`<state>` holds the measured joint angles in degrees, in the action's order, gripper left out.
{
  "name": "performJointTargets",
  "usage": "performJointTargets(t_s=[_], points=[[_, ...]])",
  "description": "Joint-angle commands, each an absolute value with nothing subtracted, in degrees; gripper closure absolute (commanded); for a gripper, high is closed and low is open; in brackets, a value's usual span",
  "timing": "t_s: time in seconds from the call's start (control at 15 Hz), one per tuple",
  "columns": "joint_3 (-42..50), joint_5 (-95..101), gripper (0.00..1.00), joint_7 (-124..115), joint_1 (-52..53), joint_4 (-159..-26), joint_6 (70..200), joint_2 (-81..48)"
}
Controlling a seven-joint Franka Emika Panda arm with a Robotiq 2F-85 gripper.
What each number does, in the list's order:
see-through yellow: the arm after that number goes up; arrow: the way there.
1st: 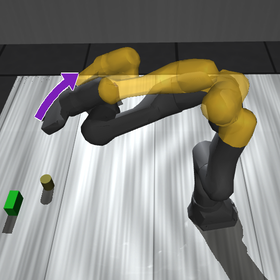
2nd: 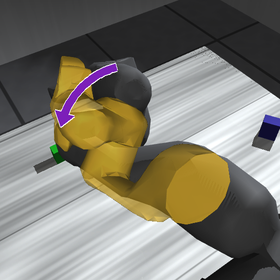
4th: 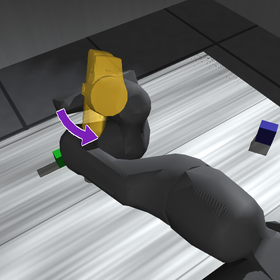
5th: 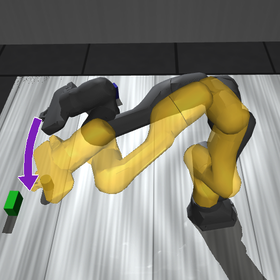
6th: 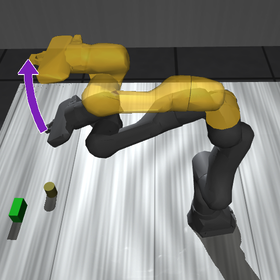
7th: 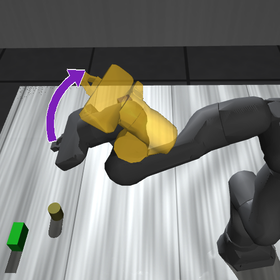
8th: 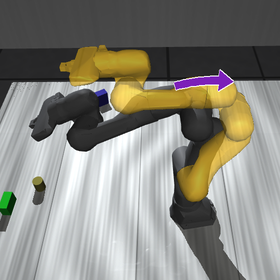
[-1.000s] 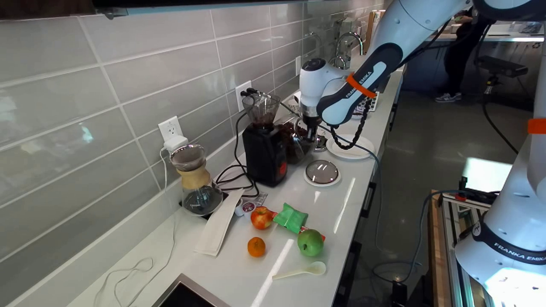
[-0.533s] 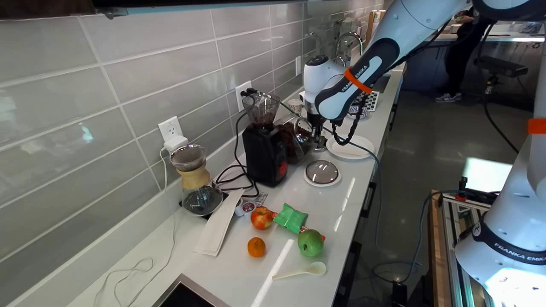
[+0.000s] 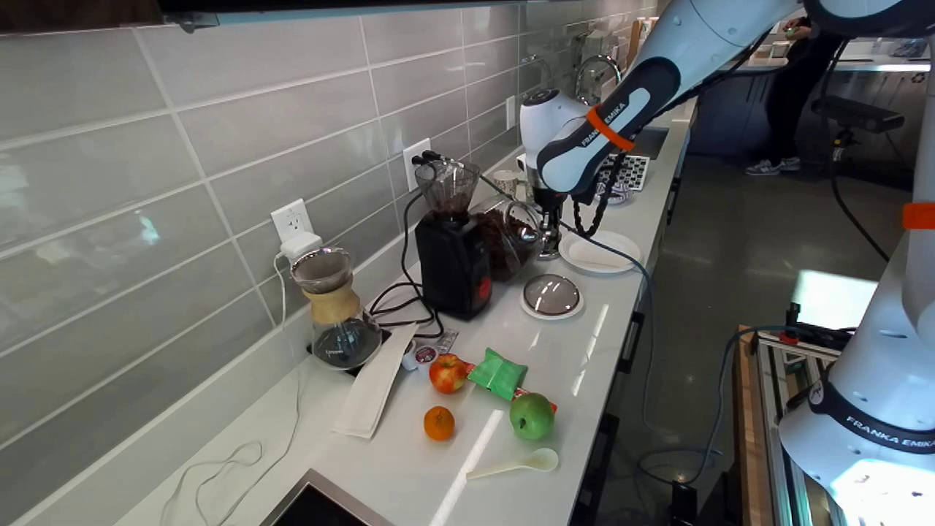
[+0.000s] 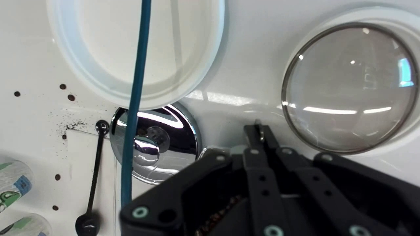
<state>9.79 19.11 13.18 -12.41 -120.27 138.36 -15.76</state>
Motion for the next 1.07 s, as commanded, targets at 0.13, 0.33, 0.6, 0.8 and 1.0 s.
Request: performJointTargets(t_s=[0.13, 0.33, 0.6, 0.8, 1.0], points=[[10.1, 24.1, 0.99, 15.8, -10.5, -114.9, 135.2, -20.7], [9.6, 25.9, 0.99, 17.9, -9.9, -112.6, 135.3, -23.0], [10.2, 29.6, 0.99, 18.1, -8.9, -111.5, 134.3, -24.2], [11.4, 34.6, 0.99, 14.3, -7.3, -111.5, 134.3, -24.9], [12.2, 40.8, 0.99, 9.0, -5.6, -111.5, 134.3, -26.0]])
